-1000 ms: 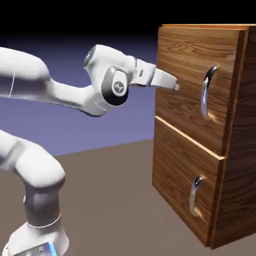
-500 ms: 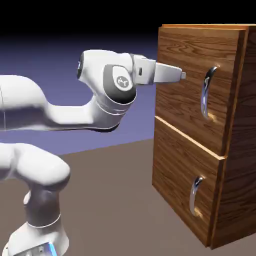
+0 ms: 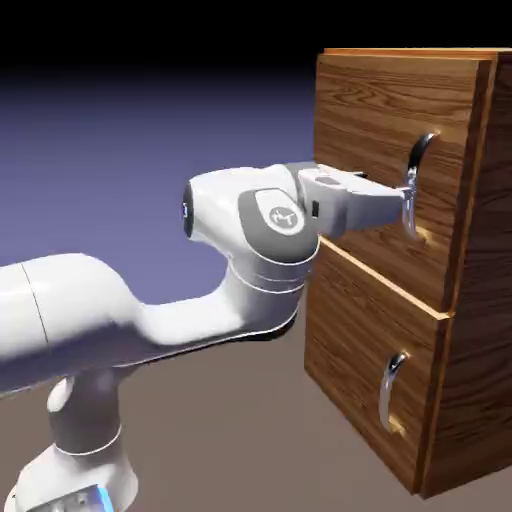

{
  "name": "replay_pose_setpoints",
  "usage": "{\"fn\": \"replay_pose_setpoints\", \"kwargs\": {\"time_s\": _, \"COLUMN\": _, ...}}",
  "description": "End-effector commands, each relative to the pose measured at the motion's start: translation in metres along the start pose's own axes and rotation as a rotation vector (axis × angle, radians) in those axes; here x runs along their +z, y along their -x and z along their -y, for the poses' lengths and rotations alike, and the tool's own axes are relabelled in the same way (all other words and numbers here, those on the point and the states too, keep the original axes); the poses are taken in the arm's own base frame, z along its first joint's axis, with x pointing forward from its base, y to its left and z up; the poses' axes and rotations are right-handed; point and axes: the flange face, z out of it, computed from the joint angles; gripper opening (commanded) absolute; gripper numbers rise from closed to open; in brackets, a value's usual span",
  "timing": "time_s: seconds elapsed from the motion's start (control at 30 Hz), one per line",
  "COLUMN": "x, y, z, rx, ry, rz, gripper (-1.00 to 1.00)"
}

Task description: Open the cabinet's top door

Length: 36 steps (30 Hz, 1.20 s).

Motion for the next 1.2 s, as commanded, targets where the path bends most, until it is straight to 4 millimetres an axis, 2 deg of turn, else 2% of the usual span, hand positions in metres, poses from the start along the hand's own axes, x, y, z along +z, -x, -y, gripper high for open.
{"fn": "replay_pose_setpoints", "kwargs": {"time_s": 0.0, "x": 0.009, "y": -0.001, "z": 0.0, "rx": 0.0, "ry": -0.001, "rz": 0.0, "gripper": 0.0}}
{"fn": "replay_pose_setpoints", "kwargs": {"time_s": 0.13, "x": 0.048, "y": 0.0, "z": 0.0, "rx": 0.0, "ry": 0.0, "rz": 0.0, "gripper": 0.0}}
{"fn": "replay_pose_setpoints", "kwargs": {"time_s": 0.17, "x": 0.05, "y": 0.0, "z": 0.0, "rx": 0.0, "ry": 0.0, "rz": 0.0, "gripper": 0.0}}
{"fn": "replay_pose_setpoints", "kwargs": {"time_s": 0.2, "x": 0.05, "y": 0.0, "z": 0.0, "rx": 0.0, "ry": 0.0, "rz": 0.0, "gripper": -1.0}}
{"fn": "replay_pose_setpoints", "kwargs": {"time_s": 0.23, "x": 0.05, "y": 0.0, "z": 0.0, "rx": 0.0, "ry": 0.0, "rz": 0.0, "gripper": -1.0}}
{"fn": "replay_pose_setpoints", "kwargs": {"time_s": 0.6, "x": -0.049, "y": 0.043, "z": 0.043, "rx": 0.0, "ry": 0.216, "rz": -0.216, "gripper": -1.0}}
{"fn": "replay_pose_setpoints", "kwargs": {"time_s": 0.73, "x": -0.077, "y": 0.062, "z": 0.062, "rx": 0.0, "ry": 0.29, "rz": -0.29, "gripper": -1.0}}
{"fn": "replay_pose_setpoints", "kwargs": {"time_s": 0.93, "x": -0.108, "y": 0.088, "z": 0.088, "rx": 0.0, "ry": 0.38, "rz": -0.38, "gripper": -1.0}}
{"fn": "replay_pose_setpoints", "kwargs": {"time_s": 1.17, "x": -0.133, "y": 0.114, "z": 0.114, "rx": 0.0, "ry": 0.464, "rz": -0.464, "gripper": -1.0}}
